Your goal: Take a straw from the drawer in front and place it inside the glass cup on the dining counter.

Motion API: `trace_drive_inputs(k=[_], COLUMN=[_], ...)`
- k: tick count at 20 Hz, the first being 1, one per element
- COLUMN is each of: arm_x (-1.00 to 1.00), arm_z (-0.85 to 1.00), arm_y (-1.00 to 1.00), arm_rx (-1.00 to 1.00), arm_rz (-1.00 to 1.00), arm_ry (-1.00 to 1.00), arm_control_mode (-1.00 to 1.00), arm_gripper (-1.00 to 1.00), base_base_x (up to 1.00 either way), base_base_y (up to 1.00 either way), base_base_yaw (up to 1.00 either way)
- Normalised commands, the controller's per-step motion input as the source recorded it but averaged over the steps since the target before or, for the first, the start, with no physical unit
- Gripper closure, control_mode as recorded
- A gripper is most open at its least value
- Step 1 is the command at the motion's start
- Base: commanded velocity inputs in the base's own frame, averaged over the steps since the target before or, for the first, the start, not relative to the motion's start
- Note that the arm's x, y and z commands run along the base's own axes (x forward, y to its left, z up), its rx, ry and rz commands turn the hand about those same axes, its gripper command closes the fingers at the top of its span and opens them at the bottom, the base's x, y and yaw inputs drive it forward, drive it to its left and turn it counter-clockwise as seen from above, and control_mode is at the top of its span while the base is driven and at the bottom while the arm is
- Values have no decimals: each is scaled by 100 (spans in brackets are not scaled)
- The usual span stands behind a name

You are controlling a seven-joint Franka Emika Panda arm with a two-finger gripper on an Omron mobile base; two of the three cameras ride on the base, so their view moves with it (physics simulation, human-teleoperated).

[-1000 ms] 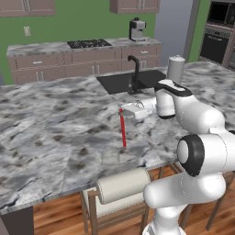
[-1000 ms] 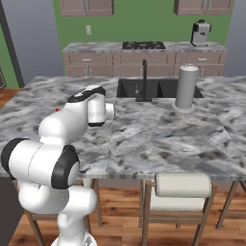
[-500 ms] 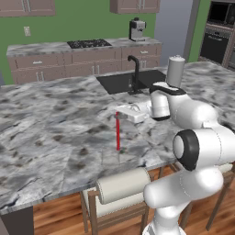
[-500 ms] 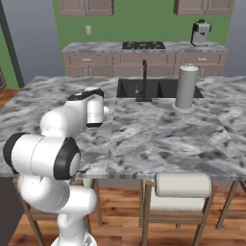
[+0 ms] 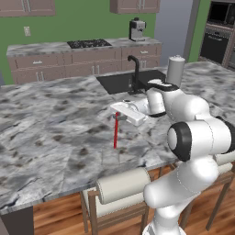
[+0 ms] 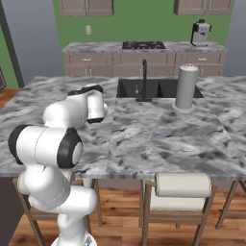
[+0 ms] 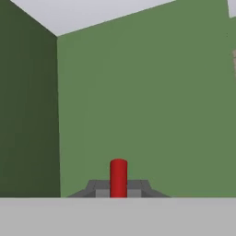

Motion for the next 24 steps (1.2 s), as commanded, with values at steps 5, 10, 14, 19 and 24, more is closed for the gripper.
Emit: trace_drive_inputs(k=[5,10,14,19,24], arm_x=[0,0,0,0,-10], arm_z=[-9,-12,-7,-5,-5], arm_y=[0,0,0,3,0], arm_rx=[0,5,12,9,1], arm_rz=[11,8,5,3,0], arm_ry=[-14,-2,0,0,-1], arm_control_mode=[-100,-100,-100,-100,-100], arm_gripper=[100,100,100,100,100], base_base_x=[0,0,0,0,0], base_base_y=[0,0,0,0,0], base_base_yaw=[0,0,0,0,0])
